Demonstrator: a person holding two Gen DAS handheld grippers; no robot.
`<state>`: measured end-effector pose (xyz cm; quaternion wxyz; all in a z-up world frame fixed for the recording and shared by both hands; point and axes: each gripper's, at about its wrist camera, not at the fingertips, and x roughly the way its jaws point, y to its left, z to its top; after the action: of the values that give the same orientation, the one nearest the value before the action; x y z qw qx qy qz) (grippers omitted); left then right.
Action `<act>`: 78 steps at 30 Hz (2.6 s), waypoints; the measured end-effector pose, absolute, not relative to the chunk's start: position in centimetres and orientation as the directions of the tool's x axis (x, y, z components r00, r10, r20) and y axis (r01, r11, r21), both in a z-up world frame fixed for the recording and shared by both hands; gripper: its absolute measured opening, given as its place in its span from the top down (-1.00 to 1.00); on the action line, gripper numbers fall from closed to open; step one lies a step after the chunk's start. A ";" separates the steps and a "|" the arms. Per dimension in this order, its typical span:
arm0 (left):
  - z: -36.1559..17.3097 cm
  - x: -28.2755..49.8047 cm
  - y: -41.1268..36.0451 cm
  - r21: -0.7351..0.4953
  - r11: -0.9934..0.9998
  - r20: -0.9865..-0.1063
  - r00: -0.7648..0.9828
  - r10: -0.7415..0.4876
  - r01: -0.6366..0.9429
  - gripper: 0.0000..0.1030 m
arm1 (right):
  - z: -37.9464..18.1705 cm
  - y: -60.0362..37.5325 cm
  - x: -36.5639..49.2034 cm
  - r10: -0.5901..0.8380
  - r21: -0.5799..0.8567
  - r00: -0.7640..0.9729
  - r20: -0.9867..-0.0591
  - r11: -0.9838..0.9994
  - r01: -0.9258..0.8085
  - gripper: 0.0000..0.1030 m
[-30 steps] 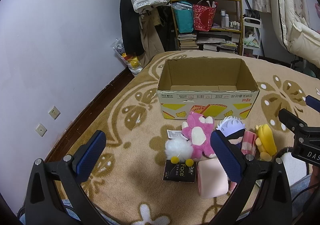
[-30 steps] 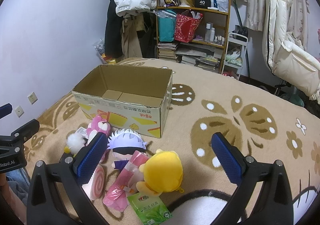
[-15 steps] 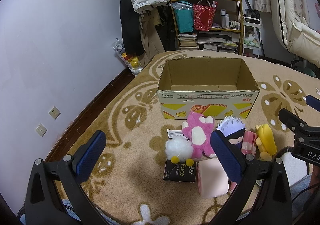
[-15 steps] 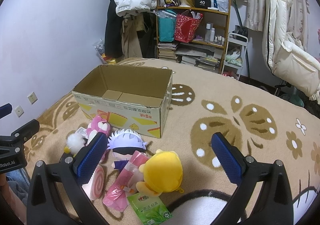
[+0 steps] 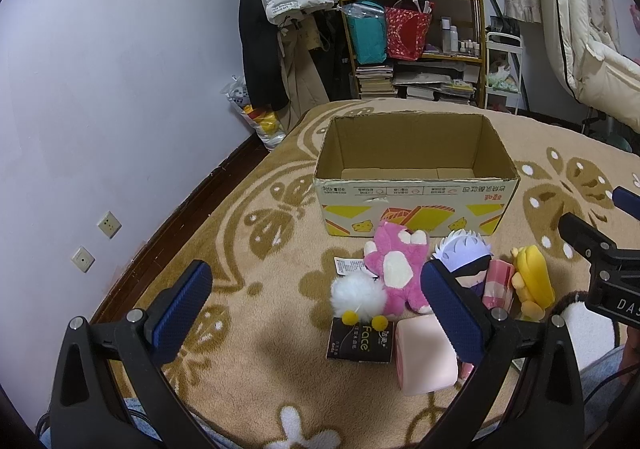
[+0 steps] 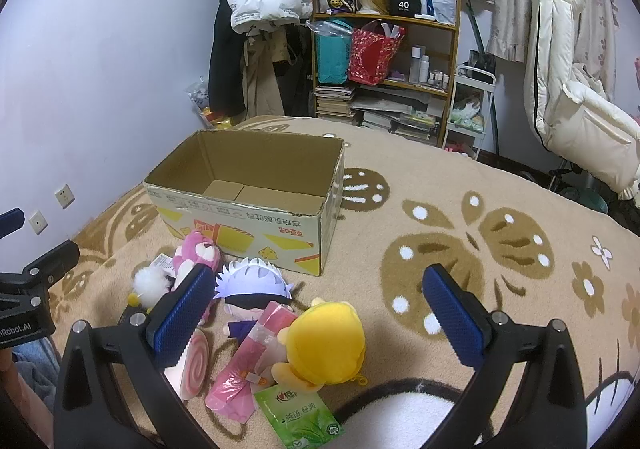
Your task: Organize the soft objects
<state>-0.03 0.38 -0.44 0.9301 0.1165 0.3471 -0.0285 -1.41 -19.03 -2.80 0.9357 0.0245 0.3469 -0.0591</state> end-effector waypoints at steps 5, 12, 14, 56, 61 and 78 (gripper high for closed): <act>-0.4 0.0 0.3 0.198 0.971 -0.653 0.757 0.029 0.134 -1.00 | -2.8 -19.0 -1.4 -0.093 0.006 0.753 -0.652 0.992 0.127 -1.00; -1.0 -0.3 0.2 0.215 0.964 -0.661 0.750 0.028 0.154 -1.00 | -2.7 -19.2 -1.0 -0.082 0.019 0.745 -0.661 0.992 0.126 -1.00; -1.0 0.0 -0.3 0.218 0.963 -0.666 0.746 0.028 0.159 -1.00 | -2.9 -19.4 -0.9 -0.083 0.024 0.740 -0.667 0.991 0.133 -1.00; -9.6 4.7 -3.4 -0.017 0.984 -0.890 0.446 -0.097 0.179 -0.96 | -11.7 -22.9 3.8 0.096 0.229 0.465 -0.880 0.943 0.240 -0.40; -11.1 5.2 -3.4 -0.051 0.982 -0.924 0.364 -0.115 0.179 -0.86 | -12.3 -23.7 3.7 0.138 0.279 0.443 -0.886 0.921 0.271 -0.39; -13.2 4.7 -4.9 -0.068 0.962 -0.960 0.246 -0.135 0.265 0.20 | -13.1 -22.8 4.1 0.156 0.260 0.381 -0.911 0.936 0.237 -0.07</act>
<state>4.66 -4.85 -13.19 0.7873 0.0540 0.6009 -0.1272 4.12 -22.77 -13.13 0.8120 0.1770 0.5557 -0.0248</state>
